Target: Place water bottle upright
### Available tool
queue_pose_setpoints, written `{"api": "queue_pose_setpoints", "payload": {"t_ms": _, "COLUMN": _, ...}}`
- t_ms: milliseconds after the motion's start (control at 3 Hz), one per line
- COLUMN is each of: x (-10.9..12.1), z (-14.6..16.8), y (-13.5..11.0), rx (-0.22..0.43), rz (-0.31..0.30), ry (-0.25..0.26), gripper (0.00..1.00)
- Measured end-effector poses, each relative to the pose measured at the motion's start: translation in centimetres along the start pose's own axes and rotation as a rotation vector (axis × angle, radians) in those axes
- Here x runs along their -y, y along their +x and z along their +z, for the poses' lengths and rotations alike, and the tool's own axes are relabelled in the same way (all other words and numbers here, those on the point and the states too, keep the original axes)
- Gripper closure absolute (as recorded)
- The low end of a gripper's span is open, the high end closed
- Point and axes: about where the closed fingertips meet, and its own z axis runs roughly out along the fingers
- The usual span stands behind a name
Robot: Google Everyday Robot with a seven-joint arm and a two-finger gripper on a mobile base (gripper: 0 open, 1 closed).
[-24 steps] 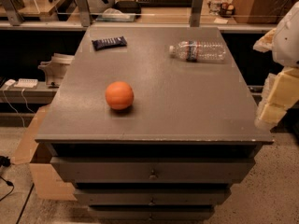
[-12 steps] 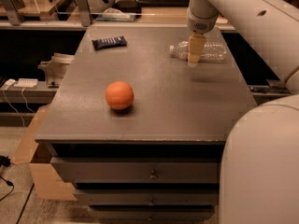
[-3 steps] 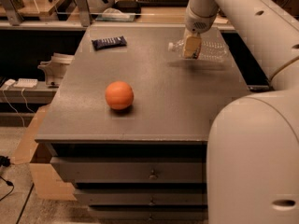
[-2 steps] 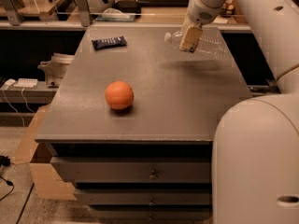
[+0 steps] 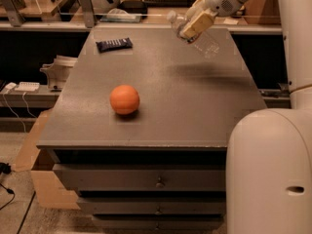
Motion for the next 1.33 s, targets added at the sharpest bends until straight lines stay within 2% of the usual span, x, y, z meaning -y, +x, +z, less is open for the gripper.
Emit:
{"api": "queue_pose_setpoints", "payload": {"t_ms": 333, "x": 0.4, "z": -1.1, "y": -1.6, "rx": 0.206, "rz": 0.080, "ry": -0.003, "gripper": 1.00}}
{"api": "queue_pose_setpoints", "payload": {"t_ms": 667, "x": 0.5, "z": -1.0, "y": -2.3, "rx": 0.235, "rz": 0.079, "ry": -0.005, "gripper": 1.00}}
{"api": "queue_pose_setpoints", "payload": {"t_ms": 1000, "x": 1.2, "z": -1.1, "y": -2.5, "rx": 0.246, "rz": 0.120, "ry": 0.025, "gripper": 1.00}}
{"api": "queue_pose_setpoints", "payload": {"t_ms": 1333, "x": 2.6, "z": -2.2, "y": -3.1, "rx": 0.262, "rz": 0.172, "ry": 0.099, "gripper": 1.00}}
